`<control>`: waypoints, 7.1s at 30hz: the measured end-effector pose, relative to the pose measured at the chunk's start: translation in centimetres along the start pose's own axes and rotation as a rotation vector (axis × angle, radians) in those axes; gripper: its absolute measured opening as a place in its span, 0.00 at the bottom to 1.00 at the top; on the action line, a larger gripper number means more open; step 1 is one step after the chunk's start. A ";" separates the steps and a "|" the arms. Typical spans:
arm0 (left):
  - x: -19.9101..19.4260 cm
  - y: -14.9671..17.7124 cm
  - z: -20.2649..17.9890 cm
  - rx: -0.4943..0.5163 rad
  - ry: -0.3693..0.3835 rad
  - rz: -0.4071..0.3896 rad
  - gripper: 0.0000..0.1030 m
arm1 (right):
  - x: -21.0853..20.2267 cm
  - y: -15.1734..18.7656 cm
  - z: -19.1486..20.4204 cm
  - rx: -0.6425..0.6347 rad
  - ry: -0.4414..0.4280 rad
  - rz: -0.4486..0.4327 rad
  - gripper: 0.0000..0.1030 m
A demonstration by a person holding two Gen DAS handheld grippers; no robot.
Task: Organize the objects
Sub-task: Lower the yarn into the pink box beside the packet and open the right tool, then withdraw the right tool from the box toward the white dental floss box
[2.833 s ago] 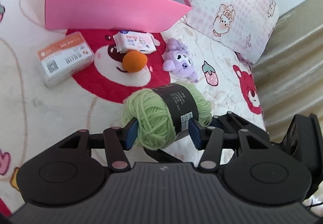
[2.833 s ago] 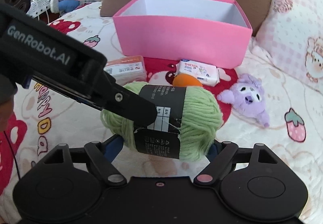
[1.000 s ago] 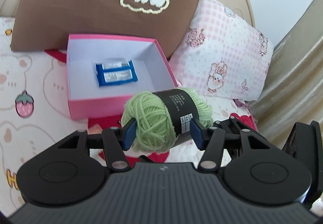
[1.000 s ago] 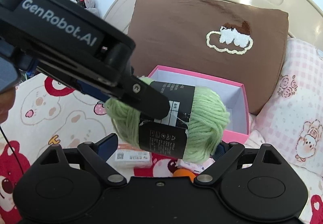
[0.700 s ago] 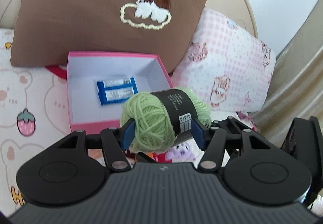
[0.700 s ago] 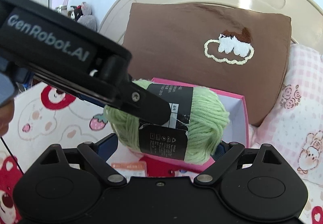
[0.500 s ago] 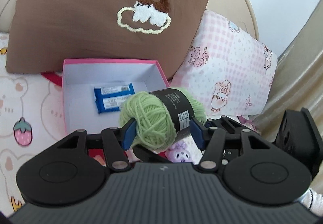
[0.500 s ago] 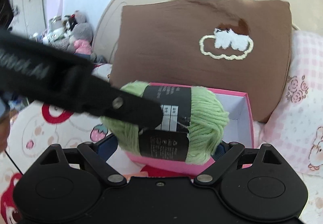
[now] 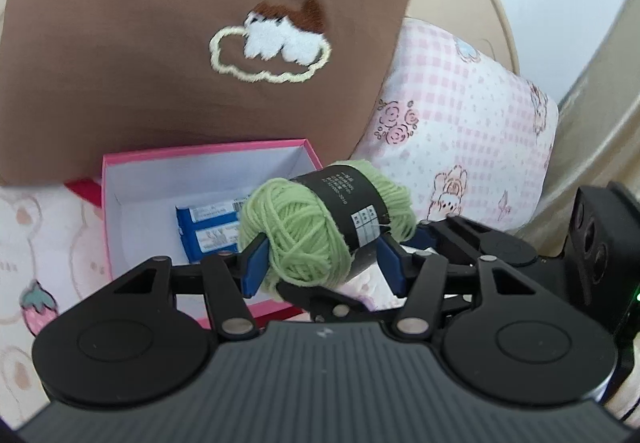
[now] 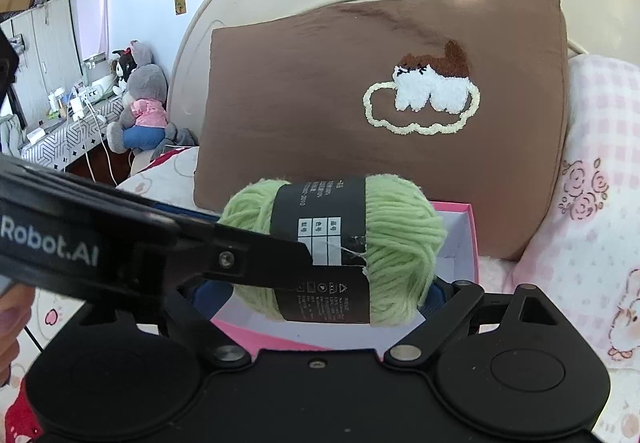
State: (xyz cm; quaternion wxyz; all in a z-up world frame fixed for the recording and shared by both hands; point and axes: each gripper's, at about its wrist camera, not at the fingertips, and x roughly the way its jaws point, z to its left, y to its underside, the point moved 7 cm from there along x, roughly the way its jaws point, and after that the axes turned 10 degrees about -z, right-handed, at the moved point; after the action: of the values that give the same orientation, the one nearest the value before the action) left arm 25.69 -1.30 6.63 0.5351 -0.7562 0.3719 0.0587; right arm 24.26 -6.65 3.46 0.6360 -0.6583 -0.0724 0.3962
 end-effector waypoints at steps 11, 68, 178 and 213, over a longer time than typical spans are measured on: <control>5.1 0.5 3.7 -0.064 -0.034 0.093 0.50 | 4.4 1.6 -1.8 0.043 -0.024 0.109 0.83; 14.2 7.5 13.1 -0.189 -0.204 0.175 0.27 | 11.9 9.6 -5.5 0.161 -0.016 0.255 0.86; -9.6 13.7 8.5 -0.158 -0.090 0.174 1.00 | -8.1 11.3 7.0 -0.092 -0.009 0.292 1.00; -4.2 19.2 13.2 -0.161 -0.169 0.038 0.98 | -0.8 17.9 9.3 -0.217 -0.079 0.207 0.98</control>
State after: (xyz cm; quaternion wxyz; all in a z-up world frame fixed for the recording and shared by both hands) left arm 14.73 9.14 -11.53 0.5011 -0.7818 0.3338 0.1621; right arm 10.71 -3.16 -11.01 0.5136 -0.7110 -0.0714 0.4750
